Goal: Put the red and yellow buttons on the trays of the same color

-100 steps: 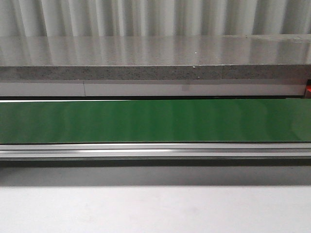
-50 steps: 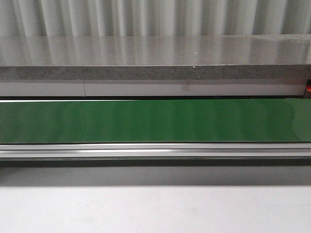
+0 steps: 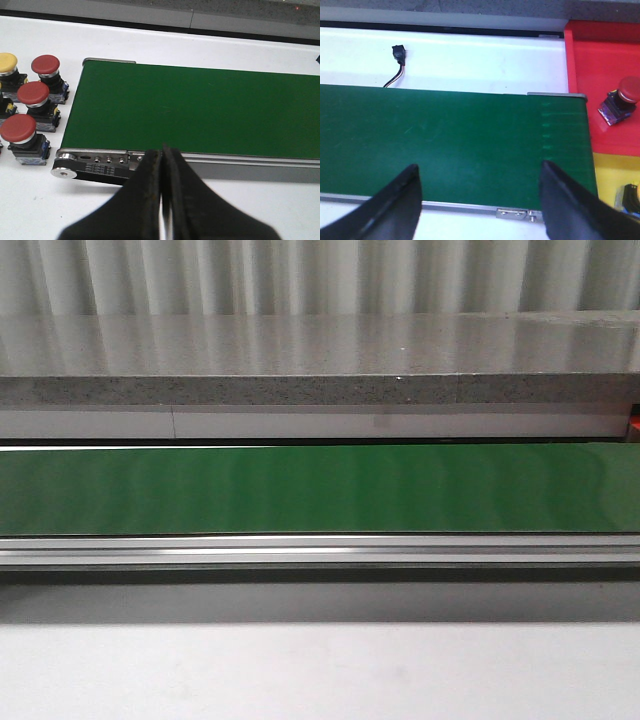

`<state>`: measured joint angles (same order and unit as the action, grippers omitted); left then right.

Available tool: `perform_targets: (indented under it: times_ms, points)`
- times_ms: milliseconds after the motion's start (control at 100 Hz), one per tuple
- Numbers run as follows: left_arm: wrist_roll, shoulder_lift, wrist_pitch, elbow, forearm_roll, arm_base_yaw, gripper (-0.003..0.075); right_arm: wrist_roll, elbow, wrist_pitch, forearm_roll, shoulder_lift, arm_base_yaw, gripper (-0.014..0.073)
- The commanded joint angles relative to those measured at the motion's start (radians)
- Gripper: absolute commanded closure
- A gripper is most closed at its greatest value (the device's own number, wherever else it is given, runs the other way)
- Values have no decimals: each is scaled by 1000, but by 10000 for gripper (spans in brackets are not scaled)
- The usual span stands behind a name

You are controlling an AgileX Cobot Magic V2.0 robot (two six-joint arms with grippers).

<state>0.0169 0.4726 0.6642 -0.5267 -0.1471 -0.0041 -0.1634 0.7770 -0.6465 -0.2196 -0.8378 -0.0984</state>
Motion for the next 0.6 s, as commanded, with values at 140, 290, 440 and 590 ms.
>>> perform_targets:
  times_ms: [140, 290, 440, 590]
  points:
    - [1, 4, -72, -26, -14, -6, 740, -15, -48, 41, -6, 156, 1, 418]
    - [1, 4, -72, -26, -14, -6, 740, -15, -61, 39, -6, 188, 1, 614]
    - [1, 4, -72, -26, -14, -6, 740, -15, -61, 26, -6, 188, 1, 662]
    - [-1, 4, -72, -26, -14, -6, 739, -15, -61, 14, -6, 188, 1, 661]
